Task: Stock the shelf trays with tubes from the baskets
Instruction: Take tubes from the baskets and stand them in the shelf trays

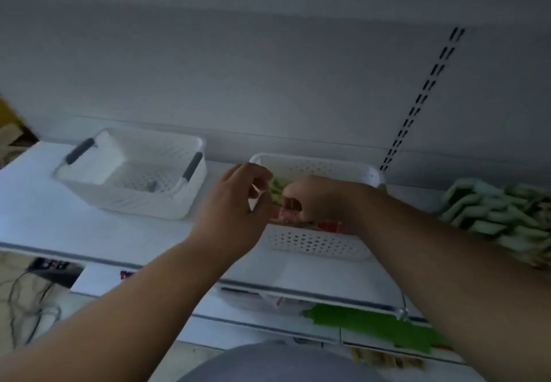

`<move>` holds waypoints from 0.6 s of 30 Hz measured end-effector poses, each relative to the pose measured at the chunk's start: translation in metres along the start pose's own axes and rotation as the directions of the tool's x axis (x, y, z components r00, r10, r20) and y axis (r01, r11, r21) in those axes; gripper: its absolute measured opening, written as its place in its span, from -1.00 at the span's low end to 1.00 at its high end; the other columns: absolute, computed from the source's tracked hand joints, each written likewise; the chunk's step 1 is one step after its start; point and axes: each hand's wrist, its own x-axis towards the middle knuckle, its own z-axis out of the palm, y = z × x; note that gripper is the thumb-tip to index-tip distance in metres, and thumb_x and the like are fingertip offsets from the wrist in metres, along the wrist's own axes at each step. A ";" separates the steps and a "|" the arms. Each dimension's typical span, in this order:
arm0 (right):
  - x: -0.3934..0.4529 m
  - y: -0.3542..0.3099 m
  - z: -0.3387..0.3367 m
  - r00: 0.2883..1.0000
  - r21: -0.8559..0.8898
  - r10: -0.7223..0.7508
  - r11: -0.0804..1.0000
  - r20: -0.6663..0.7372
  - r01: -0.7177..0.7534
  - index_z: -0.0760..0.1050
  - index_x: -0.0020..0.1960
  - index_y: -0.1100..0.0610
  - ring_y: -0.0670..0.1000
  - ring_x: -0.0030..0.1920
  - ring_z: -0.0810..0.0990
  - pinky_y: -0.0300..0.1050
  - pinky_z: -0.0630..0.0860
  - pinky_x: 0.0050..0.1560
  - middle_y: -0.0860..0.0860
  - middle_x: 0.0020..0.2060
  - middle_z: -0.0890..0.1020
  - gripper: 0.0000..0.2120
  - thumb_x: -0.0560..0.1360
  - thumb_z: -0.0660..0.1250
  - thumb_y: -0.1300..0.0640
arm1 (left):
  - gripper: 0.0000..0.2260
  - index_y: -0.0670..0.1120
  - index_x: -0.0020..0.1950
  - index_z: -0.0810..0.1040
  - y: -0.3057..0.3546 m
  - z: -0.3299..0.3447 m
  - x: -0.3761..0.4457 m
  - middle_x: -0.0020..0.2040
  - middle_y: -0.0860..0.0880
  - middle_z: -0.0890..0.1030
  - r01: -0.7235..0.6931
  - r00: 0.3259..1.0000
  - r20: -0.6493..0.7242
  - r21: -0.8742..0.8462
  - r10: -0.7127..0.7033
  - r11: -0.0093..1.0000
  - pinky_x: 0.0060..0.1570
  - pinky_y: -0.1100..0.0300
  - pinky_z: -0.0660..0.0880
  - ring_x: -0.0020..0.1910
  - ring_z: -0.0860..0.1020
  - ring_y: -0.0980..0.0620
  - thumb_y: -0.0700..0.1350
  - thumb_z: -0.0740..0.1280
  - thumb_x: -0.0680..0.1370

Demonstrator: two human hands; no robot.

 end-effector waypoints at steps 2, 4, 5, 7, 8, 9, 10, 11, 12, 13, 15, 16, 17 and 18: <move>-0.004 -0.004 -0.005 0.996 0.066 0.060 0.996 -0.068 -0.056 0.55 0.04 0.12 -0.01 -0.18 0.52 -0.18 0.36 -0.29 -0.02 -0.15 0.59 -0.87 0.55 0.31 0.08 | -0.80 0.06 0.09 0.53 -0.011 -0.004 0.014 -0.09 0.18 0.54 -0.060 0.997 0.044 -0.028 0.061 0.998 -0.19 0.49 0.38 -0.11 0.50 0.26 -0.16 0.35 0.50; -0.016 -0.003 -0.014 0.957 0.163 0.163 0.979 -0.241 -0.126 0.58 0.01 0.10 0.01 -0.19 0.56 -0.17 0.41 -0.28 -0.04 -0.19 0.61 -0.84 0.54 0.29 0.05 | -0.80 0.07 0.08 0.53 -0.018 -0.003 0.025 -0.09 0.18 0.55 -0.103 0.991 0.077 -0.048 0.106 0.994 -0.21 0.50 0.37 -0.11 0.50 0.26 -0.15 0.34 0.50; -0.027 0.001 -0.017 0.911 0.223 0.238 0.960 -0.338 -0.168 0.58 0.02 0.09 0.02 -0.19 0.57 -0.15 0.45 -0.26 -0.02 -0.19 0.61 -0.82 0.53 0.30 0.02 | -0.81 0.08 0.08 0.53 -0.020 -0.003 0.029 -0.10 0.18 0.54 -0.110 0.988 0.104 -0.058 0.116 0.992 -0.21 0.49 0.37 -0.12 0.50 0.27 -0.15 0.34 0.50; -0.055 0.006 -0.014 0.792 0.380 0.393 0.898 -0.466 -0.222 0.57 0.00 0.10 0.02 -0.23 0.56 -0.06 0.48 -0.21 0.02 -0.21 0.60 -0.83 0.50 0.33 0.02 | -0.81 0.10 0.07 0.52 -0.019 0.000 0.034 -0.11 0.20 0.52 -0.131 0.976 0.163 -0.083 0.143 0.988 -0.24 0.50 0.37 -0.12 0.49 0.29 -0.14 0.33 0.51; -0.069 0.005 -0.011 0.741 0.454 0.455 0.862 -0.494 -0.227 0.56 -0.03 0.10 0.02 -0.24 0.56 -0.04 0.47 -0.21 0.02 -0.23 0.59 -0.86 0.50 0.35 0.04 | -0.82 0.11 0.07 0.51 -0.018 0.002 0.037 -0.11 0.21 0.51 -0.150 0.965 0.203 -0.088 0.165 0.985 -0.24 0.51 0.37 -0.11 0.49 0.29 -0.12 0.32 0.51; -0.080 0.002 -0.006 0.696 0.523 0.516 0.820 -0.500 -0.233 0.56 -0.03 0.08 0.00 -0.23 0.56 -0.04 0.48 -0.20 0.01 -0.22 0.59 -0.88 0.49 0.37 0.05 | -0.82 0.12 0.08 0.51 -0.018 0.007 0.040 -0.09 0.22 0.50 -0.168 0.948 0.261 -0.083 0.184 0.982 -0.23 0.50 0.38 -0.11 0.50 0.28 -0.10 0.32 0.52; -0.089 -0.003 0.000 0.640 0.600 0.584 0.766 -0.499 -0.232 0.56 -0.01 0.06 -0.04 -0.20 0.57 -0.07 0.48 -0.17 -0.02 -0.19 0.61 -0.88 0.48 0.38 0.05 | -0.83 0.13 0.09 0.51 -0.016 0.013 0.047 -0.08 0.22 0.50 -0.194 0.916 0.344 -0.064 0.204 0.979 -0.17 0.43 0.43 -0.10 0.51 0.24 -0.06 0.31 0.52; -0.096 -0.009 0.006 0.583 0.675 0.648 0.705 -0.491 -0.215 0.55 0.02 0.02 -0.10 -0.18 0.58 -0.12 0.49 -0.18 -0.07 -0.17 0.62 -0.86 0.47 0.40 0.05 | -0.84 0.15 0.09 0.51 -0.014 0.020 0.054 -0.05 0.21 0.50 -0.212 0.874 0.441 -0.031 0.203 0.977 -0.08 0.27 0.50 -0.08 0.53 0.19 -0.02 0.30 0.53; -0.101 -0.013 0.011 0.528 0.737 0.700 0.649 -0.482 -0.189 0.53 0.02 -0.02 -0.19 -0.20 0.56 -0.20 0.48 -0.21 -0.13 -0.18 0.61 -0.84 0.45 0.41 0.05 | -0.85 0.18 0.09 0.52 -0.010 0.027 0.062 -0.02 0.19 0.52 -0.214 0.827 0.534 0.011 0.175 0.977 -0.01 0.12 0.53 -0.05 0.56 0.09 0.02 0.29 0.53; -0.105 -0.018 0.015 0.483 0.776 0.736 0.608 -0.474 -0.165 0.51 0.00 -0.05 -0.25 -0.25 0.53 -0.28 0.44 -0.26 -0.16 -0.21 0.59 -0.84 0.44 0.42 0.05 | -0.85 0.19 0.09 0.53 -0.006 0.035 0.071 0.03 0.15 0.55 -0.215 0.781 0.609 0.055 0.138 0.975 0.01 0.07 0.54 -0.03 0.56 0.04 0.06 0.29 0.54; -0.114 -0.026 0.021 0.419 0.814 0.782 0.561 -0.462 -0.149 0.44 -0.06 -0.05 -0.25 -0.31 0.48 -0.38 0.37 -0.35 -0.16 -0.25 0.55 -0.83 0.42 0.41 0.04 | -0.81 0.17 0.14 0.56 0.004 0.051 0.084 0.14 0.09 0.57 -0.314 0.696 0.703 0.116 0.146 0.942 0.03 0.14 0.50 0.02 0.54 0.03 0.08 0.28 0.55; -0.118 -0.029 0.023 0.389 0.825 0.797 0.547 -0.462 -0.141 0.42 -0.07 -0.03 -0.24 -0.32 0.45 -0.40 0.34 -0.37 -0.13 -0.26 0.54 -0.82 0.42 0.41 0.04 | -0.78 0.13 0.19 0.56 0.009 0.060 0.090 0.20 0.07 0.56 -0.390 0.647 0.744 0.134 0.168 0.911 0.09 0.14 0.48 0.09 0.52 0.03 0.07 0.28 0.56; -0.122 -0.032 0.025 0.362 0.836 0.810 0.533 -0.461 -0.131 0.41 -0.07 -0.01 -0.23 -0.33 0.44 -0.40 0.33 -0.37 -0.11 -0.26 0.53 -0.81 0.41 0.41 0.06 | -0.74 0.08 0.22 0.57 0.014 0.069 0.094 0.23 0.05 0.55 -0.465 0.591 0.787 0.151 0.179 0.873 0.17 0.13 0.45 0.15 0.50 0.02 0.06 0.28 0.56; -0.125 -0.034 0.026 0.345 0.844 0.819 0.524 -0.459 -0.120 0.41 -0.07 0.00 -0.23 -0.33 0.44 -0.41 0.33 -0.37 -0.10 -0.25 0.54 -0.80 0.41 0.41 0.07 | -0.72 0.02 0.23 0.57 0.017 0.076 0.096 0.23 0.03 0.55 -0.540 0.537 0.825 0.176 0.176 0.823 0.20 0.13 0.43 0.18 0.49 0.00 0.07 0.27 0.57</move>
